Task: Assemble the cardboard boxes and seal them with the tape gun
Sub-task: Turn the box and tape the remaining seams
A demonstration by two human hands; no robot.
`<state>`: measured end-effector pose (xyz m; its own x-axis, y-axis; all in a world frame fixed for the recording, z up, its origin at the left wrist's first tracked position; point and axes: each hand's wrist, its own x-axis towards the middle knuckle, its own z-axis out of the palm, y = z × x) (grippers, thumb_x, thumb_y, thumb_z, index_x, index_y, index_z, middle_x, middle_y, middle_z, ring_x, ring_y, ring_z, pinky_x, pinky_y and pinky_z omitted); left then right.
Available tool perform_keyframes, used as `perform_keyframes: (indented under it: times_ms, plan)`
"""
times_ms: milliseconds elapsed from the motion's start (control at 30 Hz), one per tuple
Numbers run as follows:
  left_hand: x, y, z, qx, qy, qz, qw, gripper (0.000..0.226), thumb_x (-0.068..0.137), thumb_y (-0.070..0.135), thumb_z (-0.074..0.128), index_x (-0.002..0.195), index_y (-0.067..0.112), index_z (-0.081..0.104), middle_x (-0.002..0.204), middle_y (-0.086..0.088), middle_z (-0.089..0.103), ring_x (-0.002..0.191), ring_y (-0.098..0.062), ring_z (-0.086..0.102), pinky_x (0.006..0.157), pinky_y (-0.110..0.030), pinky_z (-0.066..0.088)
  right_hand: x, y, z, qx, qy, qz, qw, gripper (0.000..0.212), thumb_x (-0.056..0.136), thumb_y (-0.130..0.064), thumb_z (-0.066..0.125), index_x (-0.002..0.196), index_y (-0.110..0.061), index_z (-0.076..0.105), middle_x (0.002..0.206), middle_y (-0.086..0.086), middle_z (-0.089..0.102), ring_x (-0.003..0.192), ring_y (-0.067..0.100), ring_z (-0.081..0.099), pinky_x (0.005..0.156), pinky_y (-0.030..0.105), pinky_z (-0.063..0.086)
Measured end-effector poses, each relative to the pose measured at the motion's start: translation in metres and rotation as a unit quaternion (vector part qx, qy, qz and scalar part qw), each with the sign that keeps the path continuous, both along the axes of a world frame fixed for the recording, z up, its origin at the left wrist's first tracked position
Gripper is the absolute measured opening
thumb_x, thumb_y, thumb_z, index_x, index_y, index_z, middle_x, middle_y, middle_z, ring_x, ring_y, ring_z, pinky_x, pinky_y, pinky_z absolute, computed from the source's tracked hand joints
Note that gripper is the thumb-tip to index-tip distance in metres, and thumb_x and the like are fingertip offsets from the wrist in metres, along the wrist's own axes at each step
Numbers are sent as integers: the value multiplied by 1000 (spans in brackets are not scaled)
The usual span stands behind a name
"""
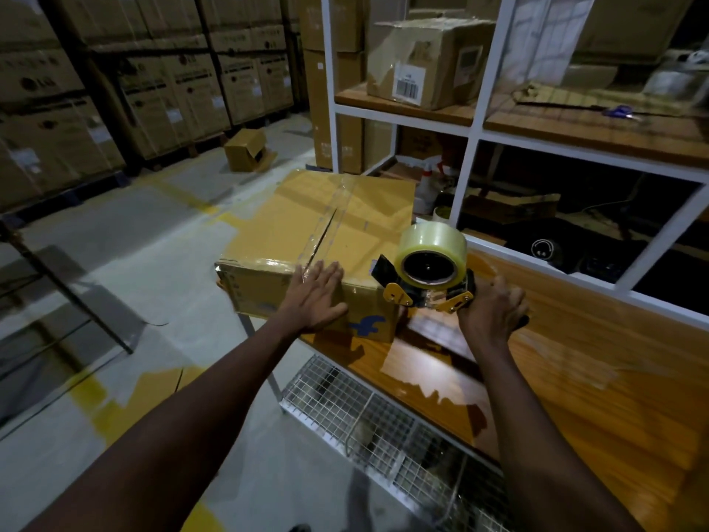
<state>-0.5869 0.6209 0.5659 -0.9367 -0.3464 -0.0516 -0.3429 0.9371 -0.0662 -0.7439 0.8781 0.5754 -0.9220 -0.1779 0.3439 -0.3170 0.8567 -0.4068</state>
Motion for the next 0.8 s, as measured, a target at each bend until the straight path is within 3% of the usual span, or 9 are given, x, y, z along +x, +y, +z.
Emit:
perform_keyframes:
  times_ms: [133,267,400,533,633,800]
  plan:
    - [-24,22,-4,-20,-26,-59,998,81,96,65,15,156,16,-7,163,-3,-14,152,-25,-6,122,-53,1,-3,-1,-2,26,5,10,1000,12,82,-23,71,93,-20,68,112,11,54,102,38,45,91,45,32]
    - [-24,22,-11,-24,-28,-67,997,96,79,73,-3,155,16,-9,158,-1,-22,152,-24,-7,122,-50,2,-4,-1,-3,23,14,18,999,8,82,-22,70,90,-21,68,113,10,54,100,38,45,91,46,33]
    - [-24,19,-15,-4,-17,-70,997,97,77,74,-3,156,19,-11,158,1,-22,152,-24,-7,122,-50,2,-13,18,-12,-4,2,4,1000,9,82,-20,70,91,-22,69,109,10,53,99,38,42,85,46,34]
    - [-24,21,-16,3,-5,-62,998,97,76,74,-5,157,20,-9,164,1,-15,152,-22,-9,122,-49,0,-15,41,-32,-42,-47,-5,998,24,80,-12,71,103,-18,70,127,17,50,118,46,39,99,55,30]
    - [-23,23,-14,15,-1,-64,998,97,76,74,-4,157,21,-9,164,2,-15,152,-21,-9,122,-49,-1,-11,42,-44,-45,-50,-12,998,28,79,-12,72,106,-21,70,115,14,51,112,44,42,95,52,33]
    - [-23,21,-12,14,-3,-66,998,98,76,74,-3,157,20,-8,164,1,-14,152,-22,-7,122,-50,1,-12,45,-55,-73,-62,-28,995,15,81,-17,70,96,-19,69,103,13,49,103,40,43,89,51,35]
